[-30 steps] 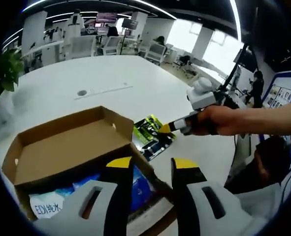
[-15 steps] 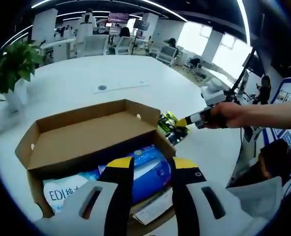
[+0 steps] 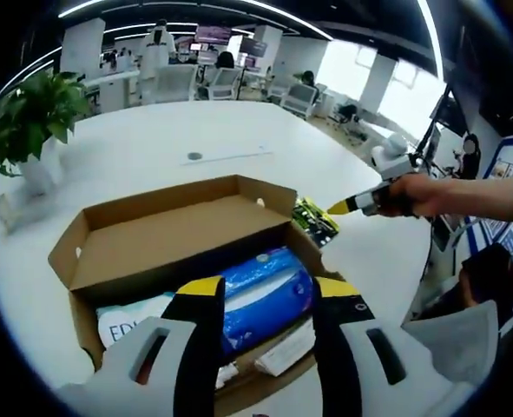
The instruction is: Operate the shoe box by opening the lid, removing the specified soft item, and placing it in the target area until the item is outside and the box remains undamaged.
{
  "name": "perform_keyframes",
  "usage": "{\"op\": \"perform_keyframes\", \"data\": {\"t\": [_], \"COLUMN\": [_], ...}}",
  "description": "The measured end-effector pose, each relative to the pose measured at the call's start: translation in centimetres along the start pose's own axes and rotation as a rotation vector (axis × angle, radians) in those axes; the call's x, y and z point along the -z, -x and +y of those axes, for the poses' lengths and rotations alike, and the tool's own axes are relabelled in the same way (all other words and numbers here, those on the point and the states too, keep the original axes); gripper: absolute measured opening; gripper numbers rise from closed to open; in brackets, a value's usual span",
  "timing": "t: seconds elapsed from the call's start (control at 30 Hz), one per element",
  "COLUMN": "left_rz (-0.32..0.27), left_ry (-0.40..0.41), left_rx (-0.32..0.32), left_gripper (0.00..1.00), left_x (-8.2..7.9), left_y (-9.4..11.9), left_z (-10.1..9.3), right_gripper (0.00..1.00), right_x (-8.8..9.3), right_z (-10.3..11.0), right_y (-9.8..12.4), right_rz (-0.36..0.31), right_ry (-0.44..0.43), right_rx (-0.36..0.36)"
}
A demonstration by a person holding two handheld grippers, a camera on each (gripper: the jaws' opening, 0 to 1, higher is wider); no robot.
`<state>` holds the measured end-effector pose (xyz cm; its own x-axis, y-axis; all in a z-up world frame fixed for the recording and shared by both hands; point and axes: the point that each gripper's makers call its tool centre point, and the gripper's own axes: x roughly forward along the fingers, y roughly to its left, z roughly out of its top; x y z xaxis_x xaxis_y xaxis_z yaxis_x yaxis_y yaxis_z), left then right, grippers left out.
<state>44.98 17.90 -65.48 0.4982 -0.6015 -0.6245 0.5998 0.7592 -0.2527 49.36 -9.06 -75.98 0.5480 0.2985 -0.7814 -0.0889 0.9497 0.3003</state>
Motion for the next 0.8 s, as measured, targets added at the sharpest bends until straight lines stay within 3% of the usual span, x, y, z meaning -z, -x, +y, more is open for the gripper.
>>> {"op": "perform_keyframes", "data": {"t": [0.3,0.43,0.53,0.7,0.8], "left_rz": [0.017,0.004,-0.013,-0.03,-0.047], "left_ry": [0.028,0.049,0.076,0.107,0.119], "left_rx": [-0.021,-0.04,-0.055,-0.079,-0.092], "left_gripper": [0.46,0.47,0.48,0.48,0.49], "left_x": [1.7,1.9,2.0,2.3,2.3], "left_y": [1.9,2.9,3.8,4.9,5.7], "left_z": [1.6,2.3,2.9,3.8,4.1], "right_gripper": [0.27,0.3,0.31,0.42,0.45], "right_x": [-1.5,-1.7,-2.3,-1.0,-0.6], "right_z": [3.1,4.4,6.0,9.0,10.0], "right_y": [2.1,2.7,3.5,4.1,4.4], "right_rz": [-0.093,-0.113,-0.162,-0.138,-0.139], "right_ry": [0.053,0.078,0.106,0.191,0.194], "right_rx": [-0.065,-0.091,-0.125,-0.196,-0.212]}}
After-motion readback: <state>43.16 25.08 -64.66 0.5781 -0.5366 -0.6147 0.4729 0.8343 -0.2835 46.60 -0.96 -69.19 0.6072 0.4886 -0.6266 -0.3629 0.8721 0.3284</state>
